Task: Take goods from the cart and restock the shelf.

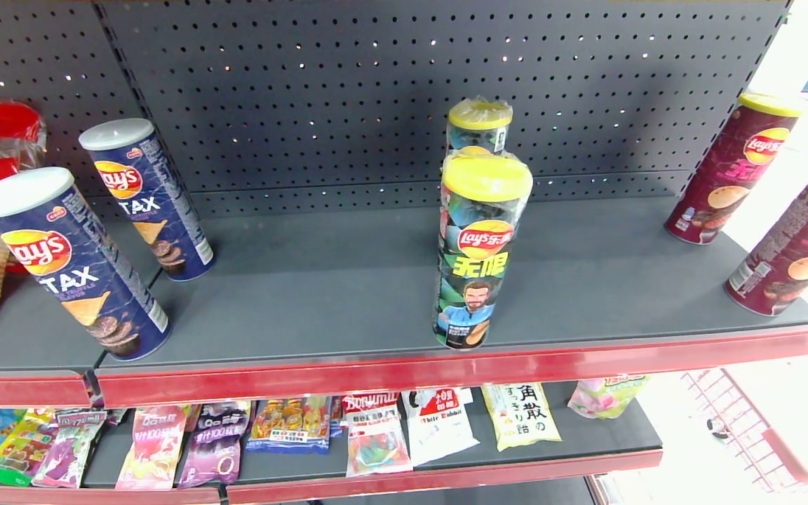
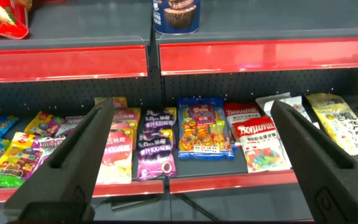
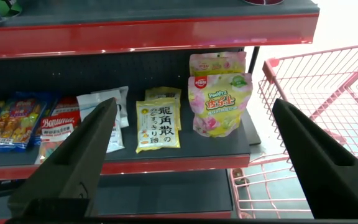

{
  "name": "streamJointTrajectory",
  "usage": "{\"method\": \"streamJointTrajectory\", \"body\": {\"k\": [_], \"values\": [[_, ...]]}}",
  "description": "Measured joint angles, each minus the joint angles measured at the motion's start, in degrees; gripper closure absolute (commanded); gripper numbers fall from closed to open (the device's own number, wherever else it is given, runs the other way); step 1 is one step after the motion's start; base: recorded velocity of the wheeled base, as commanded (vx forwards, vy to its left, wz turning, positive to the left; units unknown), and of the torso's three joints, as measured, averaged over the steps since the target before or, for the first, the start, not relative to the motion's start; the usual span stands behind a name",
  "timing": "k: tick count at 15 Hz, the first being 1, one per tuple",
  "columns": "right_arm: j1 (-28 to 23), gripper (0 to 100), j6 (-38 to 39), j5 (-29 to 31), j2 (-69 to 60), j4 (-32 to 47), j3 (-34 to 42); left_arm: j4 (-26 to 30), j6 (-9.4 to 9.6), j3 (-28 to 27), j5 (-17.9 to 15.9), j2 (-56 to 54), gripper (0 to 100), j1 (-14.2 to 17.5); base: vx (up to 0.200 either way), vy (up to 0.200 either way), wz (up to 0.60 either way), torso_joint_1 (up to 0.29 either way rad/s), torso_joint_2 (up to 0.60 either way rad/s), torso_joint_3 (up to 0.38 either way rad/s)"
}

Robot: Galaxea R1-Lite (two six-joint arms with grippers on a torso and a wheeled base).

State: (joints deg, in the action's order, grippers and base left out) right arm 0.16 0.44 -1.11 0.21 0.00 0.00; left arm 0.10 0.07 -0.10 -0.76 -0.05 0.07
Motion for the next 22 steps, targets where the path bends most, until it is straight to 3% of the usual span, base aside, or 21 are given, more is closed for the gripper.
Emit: {"method": "streamJointTrajectory", "body": {"k": [3, 5, 6, 7, 8, 11, 13, 15, 17, 19, 22], "values": [[-0.02, 0, 0.00, 0.02, 0.00, 0.00, 0.00, 0.00, 0.09, 0.00, 0.00, 0.00, 0, 0.00, 0.000, 0.000, 0.00, 0.000, 0.00, 0.000], [-0.02, 0, 0.00, 0.00, 0.00, 0.00, 0.00, 0.00, 1.27, 0.00, -1.18, 0.00, 0, 0.00, 0.000, 0.000, 0.00, 0.000, 0.00, 0.000], [-0.02, 0, -0.06, 0.00, 0.00, 0.00, 0.00, -0.15, 0.35, -0.01, -1.78, 0.00, 0, 0.00, 0.000, 0.000, 0.00, 0.000, 0.00, 0.000], [0.02, 0, -0.06, -0.01, 0.00, 0.00, 0.00, -0.48, -0.83, -0.41, -2.15, 0.12, 0, -0.07, 0.000, 0.000, 0.00, 0.000, 0.00, 0.000], [0.02, 0, -0.09, -0.01, 0.00, 0.00, 0.00, -0.48, -3.24, -2.07, -2.44, 0.90, 0, -0.40, 0.000, 0.000, 0.00, 0.000, 0.00, 0.000], [0.00, 0, -0.11, -0.01, 0.00, 0.00, 0.00, -0.74, -10.41, -15.58, -4.06, 11.02, 0, -2.28, 0.000, 0.000, 0.00, 0.000, 0.00, 0.000], [0.00, 0, -0.12, -0.06, 0.00, 0.00, 0.00, -0.89, -11.89, -24.92, -8.37, 22.67, 0, -4.43, 0.000, 0.000, 0.00, 0.000, 0.00, 0.000], [0.02, 0, -0.20, -0.09, 0.00, 0.00, 0.00, -0.96, -9.26, -31.43, -16.57, 35.51, 0, -6.92, 0.000, 0.000, 0.00, 0.000, 0.00, 0.000], [0.00, 0, -0.20, -0.09, 0.00, 0.00, 0.00, -1.00, -4.52, -34.94, -23.47, 45.71, 0, -9.41, 0.000, 0.000, 0.00, 0.000, 0.00, 0.000], [0.00, 0, -0.20, -0.11, 0.00, 0.00, 0.00, -1.00, -1.00, -37.28, -25.78, 54.76, 0, -12.75, 0.000, 0.000, 0.00, 0.000, 0.00, 0.000], [-0.05, 0, -0.20, -0.11, 0.00, 0.00, 0.00, -1.07, 1.71, -41.76, -26.44, 65.73, 0, -18.07, 0.000, 0.000, 0.00, 0.000, 0.00, 0.000]]}}
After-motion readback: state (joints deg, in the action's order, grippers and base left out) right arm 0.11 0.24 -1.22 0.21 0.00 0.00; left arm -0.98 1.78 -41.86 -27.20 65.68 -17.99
